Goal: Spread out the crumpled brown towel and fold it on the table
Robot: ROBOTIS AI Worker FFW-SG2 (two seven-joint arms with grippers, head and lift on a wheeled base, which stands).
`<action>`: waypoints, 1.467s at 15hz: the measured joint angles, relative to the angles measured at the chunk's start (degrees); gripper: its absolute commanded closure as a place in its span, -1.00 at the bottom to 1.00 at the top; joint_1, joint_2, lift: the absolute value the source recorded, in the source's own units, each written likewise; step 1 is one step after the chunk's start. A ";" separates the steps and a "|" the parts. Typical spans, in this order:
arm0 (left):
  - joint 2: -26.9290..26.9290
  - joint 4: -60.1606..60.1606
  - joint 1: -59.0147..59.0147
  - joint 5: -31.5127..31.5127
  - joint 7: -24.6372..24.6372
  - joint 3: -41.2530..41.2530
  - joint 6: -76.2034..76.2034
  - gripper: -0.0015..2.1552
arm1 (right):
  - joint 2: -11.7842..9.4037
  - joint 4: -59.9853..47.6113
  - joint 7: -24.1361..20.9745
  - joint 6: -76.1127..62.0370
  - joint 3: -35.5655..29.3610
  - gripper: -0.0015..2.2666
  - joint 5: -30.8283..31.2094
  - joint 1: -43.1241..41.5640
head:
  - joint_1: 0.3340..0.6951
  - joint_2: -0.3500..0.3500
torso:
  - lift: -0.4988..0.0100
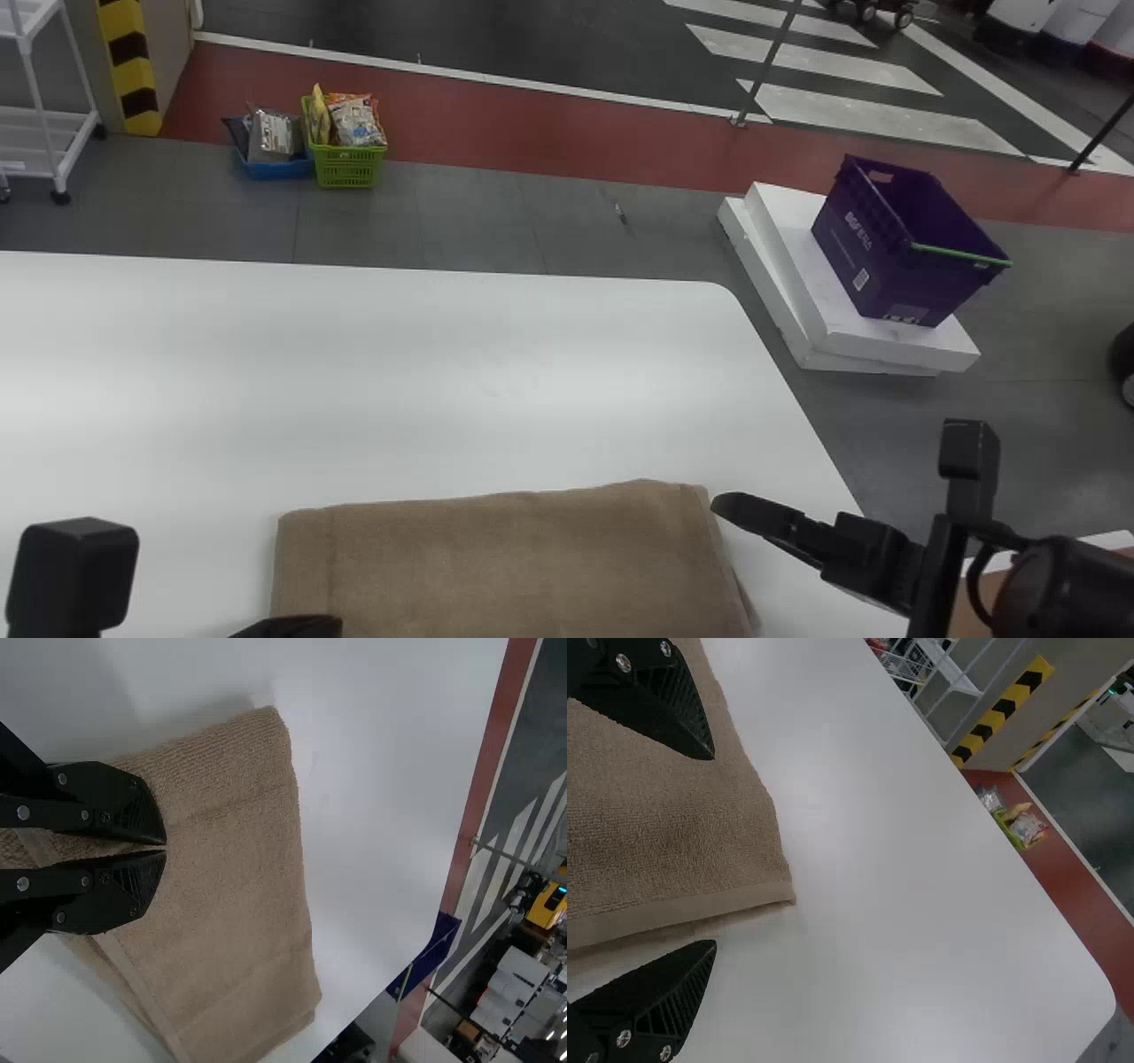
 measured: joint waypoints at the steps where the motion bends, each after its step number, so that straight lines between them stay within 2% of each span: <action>1: 0.00 0.00 0.01 -0.15 0.01 -0.05 -0.23 -0.08 | -0.28 0.34 -0.02 0.00 1.04 -0.94 1.28 -0.28 | 1.00 -1.00 | 0.46; 3: 0.00 -0.04 0.05 -0.25 -0.06 0.04 -0.49 -0.08 | -1.17 0.83 0.16 0.00 4.54 -0.92 5.43 -1.59 | 1.00 -1.00 | 0.46; 5: 0.02 -0.09 0.10 -0.28 -0.10 0.26 -0.54 -0.08 | -2.93 1.11 0.98 0.00 8.25 -0.87 8.63 -3.16 | 1.00 -1.00 | 0.46; 8: 0.06 -0.39 0.31 -0.29 -0.27 0.78 -0.70 -0.08 | -4.54 2.30 5.58 0.00 12.52 -0.80 14.93 -4.86 | 1.00 -1.00 | 0.46; 11: 0.05 -0.50 0.25 -0.29 -0.35 1.35 -0.86 -0.08 | -5.16 4.67 9.38 0.00 14.49 -0.80 19.90 -5.68 | 1.00 -1.00 | 0.46; 17: -0.05 -0.16 -0.48 -1.60 -0.08 1.26 -0.89 -0.08 | -5.90 8.85 12.72 0.00 12.69 -0.80 19.94 -3.17 | 1.00 -1.00 | 0.46; 22: -0.23 0.01 -0.94 -2.11 0.10 1.08 -0.71 -0.08 | -6.29 10.58 13.23 0.00 12.58 -0.77 19.55 -3.74 | 1.00 -1.00 | 0.46</action>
